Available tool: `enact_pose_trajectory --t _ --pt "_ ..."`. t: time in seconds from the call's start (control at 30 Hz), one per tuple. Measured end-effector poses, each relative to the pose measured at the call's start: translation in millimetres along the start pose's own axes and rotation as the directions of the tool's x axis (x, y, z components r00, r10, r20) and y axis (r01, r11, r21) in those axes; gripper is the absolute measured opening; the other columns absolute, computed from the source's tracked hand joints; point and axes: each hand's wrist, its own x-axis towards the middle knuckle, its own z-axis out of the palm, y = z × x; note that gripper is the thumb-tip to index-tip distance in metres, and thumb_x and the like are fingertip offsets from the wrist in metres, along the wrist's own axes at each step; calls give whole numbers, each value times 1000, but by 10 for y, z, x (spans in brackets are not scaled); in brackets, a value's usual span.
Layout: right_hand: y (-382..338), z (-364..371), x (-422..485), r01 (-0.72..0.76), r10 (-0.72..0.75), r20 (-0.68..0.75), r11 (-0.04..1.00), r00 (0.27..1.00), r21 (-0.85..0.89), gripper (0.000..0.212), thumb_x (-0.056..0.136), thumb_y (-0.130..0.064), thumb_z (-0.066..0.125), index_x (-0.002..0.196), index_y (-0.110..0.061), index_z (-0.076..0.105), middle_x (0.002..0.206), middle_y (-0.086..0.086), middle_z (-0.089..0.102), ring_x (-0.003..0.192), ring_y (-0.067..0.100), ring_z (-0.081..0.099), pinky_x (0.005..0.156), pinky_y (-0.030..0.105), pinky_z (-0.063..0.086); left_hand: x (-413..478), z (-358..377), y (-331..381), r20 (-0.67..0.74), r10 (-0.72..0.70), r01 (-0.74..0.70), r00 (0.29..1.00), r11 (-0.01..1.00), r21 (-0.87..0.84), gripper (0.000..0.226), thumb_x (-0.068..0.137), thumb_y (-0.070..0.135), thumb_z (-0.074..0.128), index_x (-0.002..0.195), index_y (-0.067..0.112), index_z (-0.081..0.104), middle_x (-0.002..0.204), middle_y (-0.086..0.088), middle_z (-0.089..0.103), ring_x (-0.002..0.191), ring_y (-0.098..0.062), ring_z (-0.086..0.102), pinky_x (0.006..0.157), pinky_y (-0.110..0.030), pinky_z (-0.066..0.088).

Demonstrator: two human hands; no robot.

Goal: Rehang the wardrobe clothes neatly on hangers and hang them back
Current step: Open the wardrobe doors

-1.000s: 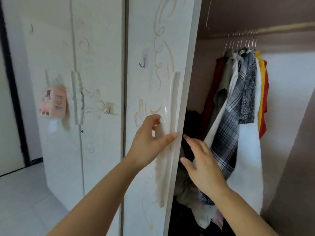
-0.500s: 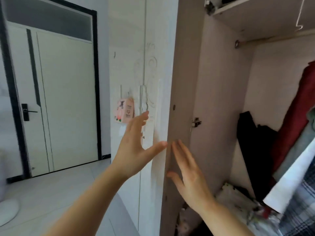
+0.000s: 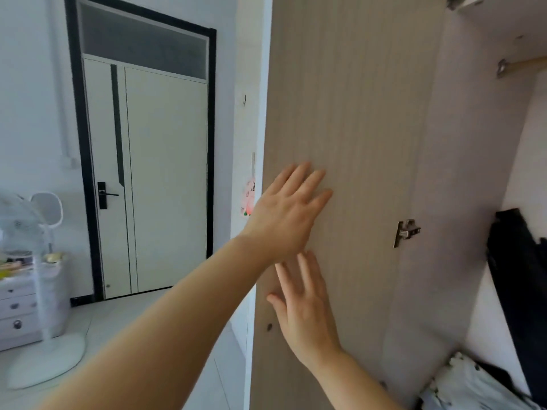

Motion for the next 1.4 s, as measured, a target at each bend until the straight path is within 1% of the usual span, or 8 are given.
enact_pose_trajectory --t 0.1,0.27,0.47,0.6,0.67,0.8,0.97,1.4 --pt "20 181 63 16 -16 6 999 1000 -44 78 69 -28 80 136 -22 38 138 19 45 124 44 45 88 55 48 -25 262 -127 18 11 -14 1000 985 170 48 72 36 64 119 24 63 132 -2 55 127 -27 46 106 -46 33" --pt "44 403 165 8 -3 44 993 999 -119 73 69 -35 79 135 -23 48 139 14 46 125 40 45 86 54 50 -33 565 -292 -89 40 -27 995 989 146 50 68 34 70 117 20 65 132 -4 55 126 -32 46 102 -53 35" --pt "106 440 179 52 -47 39 987 998 -152 79 71 -41 76 137 -27 34 139 10 47 127 34 45 91 50 48 -33 666 -333 -166 50 -39 985 997 67 50 65 30 71 114 18 67 131 -5 56 123 -33 48 102 -56 32" --pt "467 176 60 141 -123 89 961 988 -237 72 75 -39 73 135 -25 37 136 12 49 125 29 49 97 44 45 -17 608 -240 -228 30 -44 973 997 -57 36 69 18 64 104 12 70 127 -10 59 121 -36 50 107 -51 28" --pt "698 -37 -5 86 -59 97 949 994 -302 70 73 -36 76 133 -23 42 131 14 52 119 30 53 95 43 47 58 554 -118 -221 -29 -5 975 988 -152 30 69 16 60 96 10 71 120 -13 61 117 -37 52 104 -47 24" --pt "1100 -546 -121 -27 95 116 876 989 -482 67 70 -34 78 130 -20 52 123 14 57 106 29 61 86 40 50 315 469 332 -185 -113 43 976 938 -344 35 68 22 59 99 9 69 116 -18 62 111 -39 55 100 -49 37" --pt "1545 -1189 -168 -139 245 106 800 964 -584 57 73 -28 78 125 -17 57 124 12 56 110 31 58 92 45 49 670 496 975 -161 -110 5 981 839 -544 36 67 21 59 100 9 69 112 -16 64 108 -37 58 98 -53 38" --pt "2963 -2725 108 -50 240 111 577 964 -815 52 77 -19 70 127 -17 55 125 12 55 115 30 54 99 50 42 1928 683 2397 -90 -138 13 986 606 -795 46 64 28 62 106 9 67 101 -11 67 94 -38 62 81 -50 49"
